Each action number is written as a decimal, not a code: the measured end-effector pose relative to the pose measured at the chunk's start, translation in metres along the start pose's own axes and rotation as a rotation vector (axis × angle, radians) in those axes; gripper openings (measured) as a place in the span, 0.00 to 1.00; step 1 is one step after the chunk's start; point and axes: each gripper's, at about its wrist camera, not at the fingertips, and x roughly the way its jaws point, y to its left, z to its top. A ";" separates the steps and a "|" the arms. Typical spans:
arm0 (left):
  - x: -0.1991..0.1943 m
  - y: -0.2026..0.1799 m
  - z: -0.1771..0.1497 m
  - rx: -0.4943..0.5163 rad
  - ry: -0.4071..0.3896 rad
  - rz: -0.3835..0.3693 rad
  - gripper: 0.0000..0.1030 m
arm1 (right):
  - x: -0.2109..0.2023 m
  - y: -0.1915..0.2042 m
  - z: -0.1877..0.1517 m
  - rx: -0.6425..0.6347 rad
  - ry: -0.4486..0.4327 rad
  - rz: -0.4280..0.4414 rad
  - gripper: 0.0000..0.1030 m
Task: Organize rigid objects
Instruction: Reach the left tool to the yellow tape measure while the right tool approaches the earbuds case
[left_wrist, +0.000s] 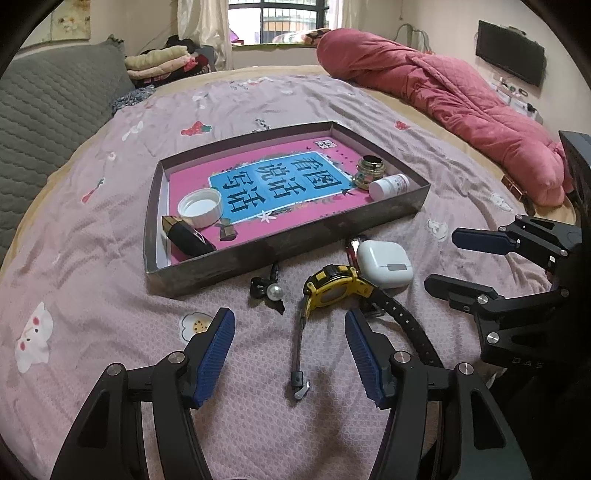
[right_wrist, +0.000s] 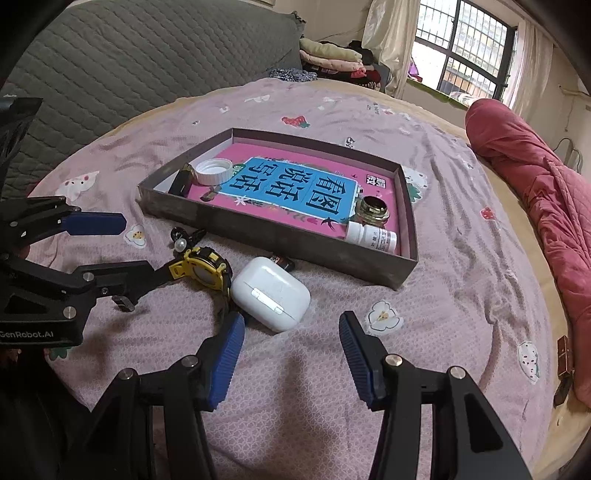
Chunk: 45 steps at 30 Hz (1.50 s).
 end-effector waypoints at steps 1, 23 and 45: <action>0.001 0.000 0.000 0.000 0.003 -0.001 0.62 | 0.001 0.000 0.000 0.001 0.001 0.001 0.52; 0.051 -0.006 0.022 0.085 0.070 -0.067 0.62 | 0.034 -0.007 0.003 -0.087 0.065 0.110 0.52; 0.071 -0.012 0.031 0.159 0.110 -0.094 0.62 | 0.056 0.019 0.010 -0.269 -0.011 0.008 0.60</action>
